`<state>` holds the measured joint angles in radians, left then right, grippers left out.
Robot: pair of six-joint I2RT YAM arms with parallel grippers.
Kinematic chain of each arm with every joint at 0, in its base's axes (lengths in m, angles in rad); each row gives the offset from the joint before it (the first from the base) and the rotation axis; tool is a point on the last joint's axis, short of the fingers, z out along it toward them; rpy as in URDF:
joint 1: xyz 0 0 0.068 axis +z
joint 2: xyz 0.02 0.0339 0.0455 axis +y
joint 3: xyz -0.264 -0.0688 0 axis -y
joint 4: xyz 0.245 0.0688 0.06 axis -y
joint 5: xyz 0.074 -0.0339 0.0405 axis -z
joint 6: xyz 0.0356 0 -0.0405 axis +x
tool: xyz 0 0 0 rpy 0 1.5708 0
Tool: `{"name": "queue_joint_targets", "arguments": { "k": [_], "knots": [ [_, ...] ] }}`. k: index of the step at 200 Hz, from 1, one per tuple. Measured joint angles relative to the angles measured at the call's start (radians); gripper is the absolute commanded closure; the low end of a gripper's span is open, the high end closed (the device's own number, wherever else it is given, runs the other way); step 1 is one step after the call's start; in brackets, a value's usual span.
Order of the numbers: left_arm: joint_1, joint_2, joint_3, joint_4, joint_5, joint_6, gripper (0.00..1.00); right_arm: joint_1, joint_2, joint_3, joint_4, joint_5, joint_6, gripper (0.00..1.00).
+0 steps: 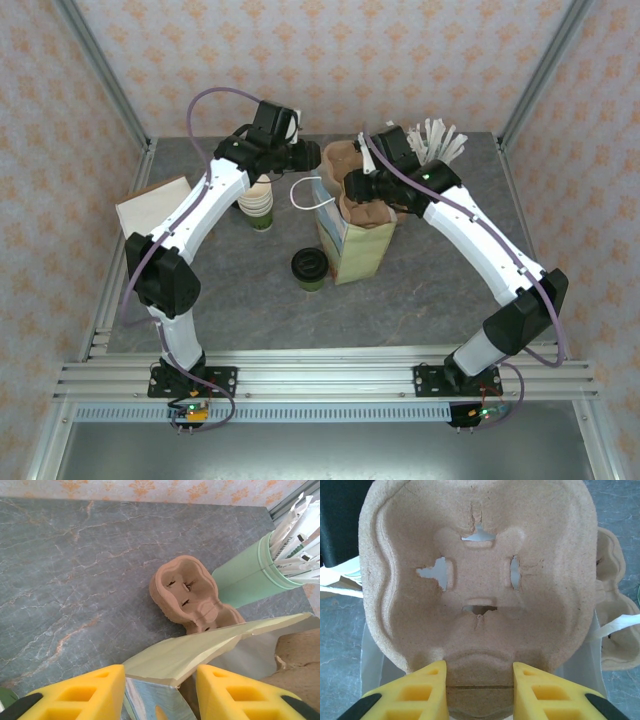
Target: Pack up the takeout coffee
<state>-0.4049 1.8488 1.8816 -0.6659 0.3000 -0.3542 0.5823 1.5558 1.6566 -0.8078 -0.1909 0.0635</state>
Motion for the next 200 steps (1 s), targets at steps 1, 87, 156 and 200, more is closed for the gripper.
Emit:
{"name": "queue_joint_targets", "arguments": {
  "k": [1,87,156,200],
  "knots": [
    [0.000,0.000,0.000,0.000,0.000,0.000,0.58,0.000,0.000,0.000,0.000,0.000,0.000,0.69],
    [0.000,0.000,0.000,0.000,0.012,-0.014,0.58,0.005,0.000,-0.026,-0.019,-0.003,0.004,0.68],
    [0.000,0.000,-0.006,0.004,0.041,-0.014,0.57,0.005,0.023,-0.026,-0.043,0.013,0.003,0.68],
    [0.000,0.000,-0.037,0.029,0.061,-0.018,0.57,0.005,0.074,0.005,-0.082,0.020,0.003,0.68]
  ]
}}
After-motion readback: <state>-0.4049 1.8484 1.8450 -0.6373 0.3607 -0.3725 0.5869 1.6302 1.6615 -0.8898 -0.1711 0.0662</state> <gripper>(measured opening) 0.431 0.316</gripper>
